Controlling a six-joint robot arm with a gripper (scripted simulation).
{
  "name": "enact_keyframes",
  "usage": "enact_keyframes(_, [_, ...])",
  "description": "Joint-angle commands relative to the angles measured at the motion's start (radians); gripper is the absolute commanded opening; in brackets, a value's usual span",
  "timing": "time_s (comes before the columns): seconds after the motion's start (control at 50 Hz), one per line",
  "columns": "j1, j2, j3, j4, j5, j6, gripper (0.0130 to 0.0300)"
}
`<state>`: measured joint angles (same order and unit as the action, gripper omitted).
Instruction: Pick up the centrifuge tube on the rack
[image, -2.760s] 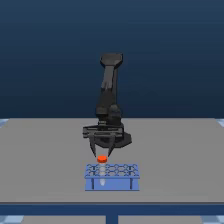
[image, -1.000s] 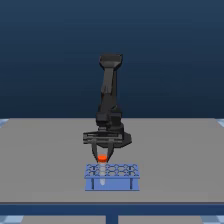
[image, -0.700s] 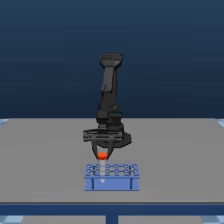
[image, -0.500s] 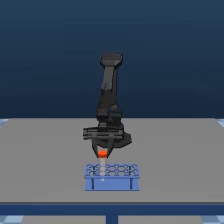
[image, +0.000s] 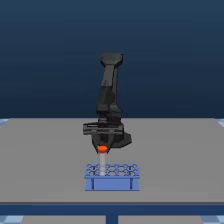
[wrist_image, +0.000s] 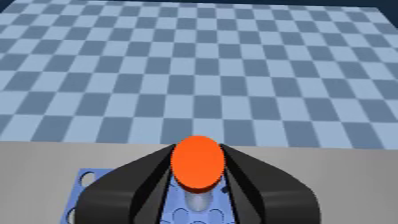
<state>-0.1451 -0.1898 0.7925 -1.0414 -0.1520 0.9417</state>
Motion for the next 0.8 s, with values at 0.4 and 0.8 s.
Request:
enact_keyframes(0.4, [0.0,-0.028,-0.025,-0.375,0.026,0.4,0.013])
enact_keyframes(0.8, [0.0,-0.048,-0.046,-0.692,0.026,0.72,0.013])
